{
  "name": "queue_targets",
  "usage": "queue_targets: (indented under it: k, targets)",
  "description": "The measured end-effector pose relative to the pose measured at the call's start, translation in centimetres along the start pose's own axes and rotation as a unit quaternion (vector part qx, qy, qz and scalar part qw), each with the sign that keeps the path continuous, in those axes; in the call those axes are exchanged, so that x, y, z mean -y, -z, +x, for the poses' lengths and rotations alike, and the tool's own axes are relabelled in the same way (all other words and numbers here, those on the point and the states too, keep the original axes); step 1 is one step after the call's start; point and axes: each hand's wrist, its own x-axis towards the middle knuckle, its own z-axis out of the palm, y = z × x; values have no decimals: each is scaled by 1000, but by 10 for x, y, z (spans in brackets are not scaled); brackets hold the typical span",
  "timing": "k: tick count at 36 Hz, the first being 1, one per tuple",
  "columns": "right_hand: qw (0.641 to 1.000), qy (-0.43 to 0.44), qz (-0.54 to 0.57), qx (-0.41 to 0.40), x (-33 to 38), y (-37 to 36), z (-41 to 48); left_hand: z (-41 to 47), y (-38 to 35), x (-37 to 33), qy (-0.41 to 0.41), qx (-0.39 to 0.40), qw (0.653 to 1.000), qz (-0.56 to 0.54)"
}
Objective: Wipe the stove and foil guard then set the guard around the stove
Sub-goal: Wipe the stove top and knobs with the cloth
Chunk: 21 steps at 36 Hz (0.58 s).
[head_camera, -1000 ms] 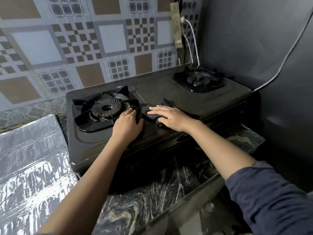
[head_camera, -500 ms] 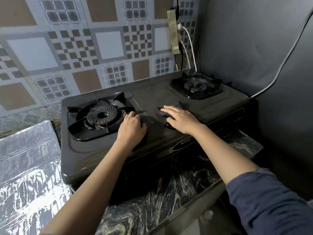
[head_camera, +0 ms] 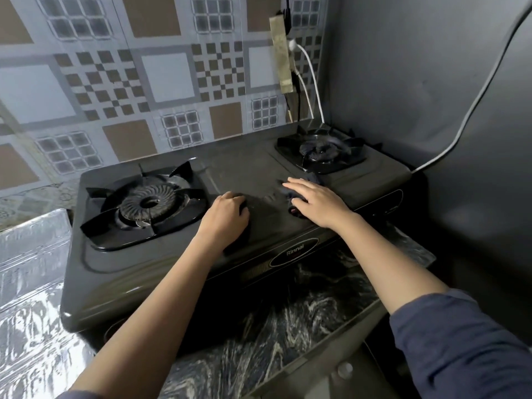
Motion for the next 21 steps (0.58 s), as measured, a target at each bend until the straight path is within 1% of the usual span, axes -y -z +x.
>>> queue_targets:
  k: [11, 16, 21]
  targets:
    - [999, -19, 13, -33, -61, 18, 1, 24, -14, -24, 20, 2, 1000, 1]
    - [998, -3, 25, -66, -88, 24, 2, 34, -21, -35, 21, -8, 1000, -5]
    - [994, -6, 36, -100, -118, 30, 1, 47, -28, -44, 29, -11, 999, -9]
